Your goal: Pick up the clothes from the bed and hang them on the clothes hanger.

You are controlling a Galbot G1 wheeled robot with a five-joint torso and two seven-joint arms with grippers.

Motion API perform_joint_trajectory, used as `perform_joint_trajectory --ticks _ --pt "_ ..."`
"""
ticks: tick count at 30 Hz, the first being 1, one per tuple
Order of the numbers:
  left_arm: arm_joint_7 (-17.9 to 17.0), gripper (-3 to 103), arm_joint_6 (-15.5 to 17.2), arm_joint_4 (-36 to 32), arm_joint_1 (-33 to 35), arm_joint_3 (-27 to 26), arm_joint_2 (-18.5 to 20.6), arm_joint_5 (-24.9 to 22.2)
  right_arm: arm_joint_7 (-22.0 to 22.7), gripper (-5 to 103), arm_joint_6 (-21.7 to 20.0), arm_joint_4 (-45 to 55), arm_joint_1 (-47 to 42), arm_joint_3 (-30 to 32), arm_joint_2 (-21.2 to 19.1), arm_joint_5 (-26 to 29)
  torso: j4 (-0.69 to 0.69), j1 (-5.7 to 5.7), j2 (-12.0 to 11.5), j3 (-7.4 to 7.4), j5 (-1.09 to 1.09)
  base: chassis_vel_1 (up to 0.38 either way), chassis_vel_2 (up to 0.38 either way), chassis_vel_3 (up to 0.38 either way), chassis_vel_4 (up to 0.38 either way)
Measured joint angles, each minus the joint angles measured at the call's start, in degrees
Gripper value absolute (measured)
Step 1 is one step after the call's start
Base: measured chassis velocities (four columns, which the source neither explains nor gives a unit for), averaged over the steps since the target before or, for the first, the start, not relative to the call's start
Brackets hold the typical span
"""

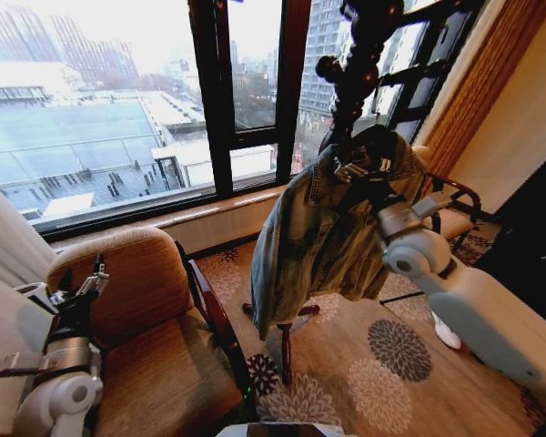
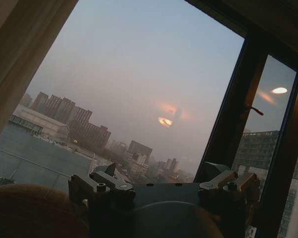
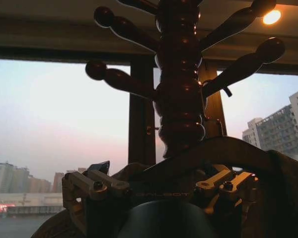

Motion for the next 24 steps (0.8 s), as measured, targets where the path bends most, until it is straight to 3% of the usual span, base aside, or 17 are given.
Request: perform_joint_trajectory --ticks 2,9,19,24 --pt "0.0 100 0.0 0.0 0.0 0.3 -0.2 0.1 5.0 100 -3.1 3.1 -0.9 -0.1 -1.1 -0.1 0.0 -0.01 0.0 0.0 0.0 0.0 0.0 0.0 0.0" --pt "0.1 100 -0.3 -0.1 0.2 0.8 -0.8 0.4 7.9 100 -5.1 6.4 -1.1 -0.7 -3.7 0.2 0.0 0.0 0.0 0.0 0.02 0.0 0.0 0.0 0.0" --pt "0.1 100 -0.3 -1.3 0.7 1.0 -1.1 0.8 3.1 100 -3.5 5.6 8.2 -4.6 -3.4 4.8 0.01 0.0 0.0 0.01 0.01 0.0 0.0 0.0 0.0" --pt "0.1 100 -0.4 -2.2 1.3 0.7 -1.2 0.8 -2.9 100 0.2 -1.8 12.1 -7.1 -1.9 4.5 0.0 0.01 0.0 0.01 0.02 0.0 0.0 0.0 0.0"
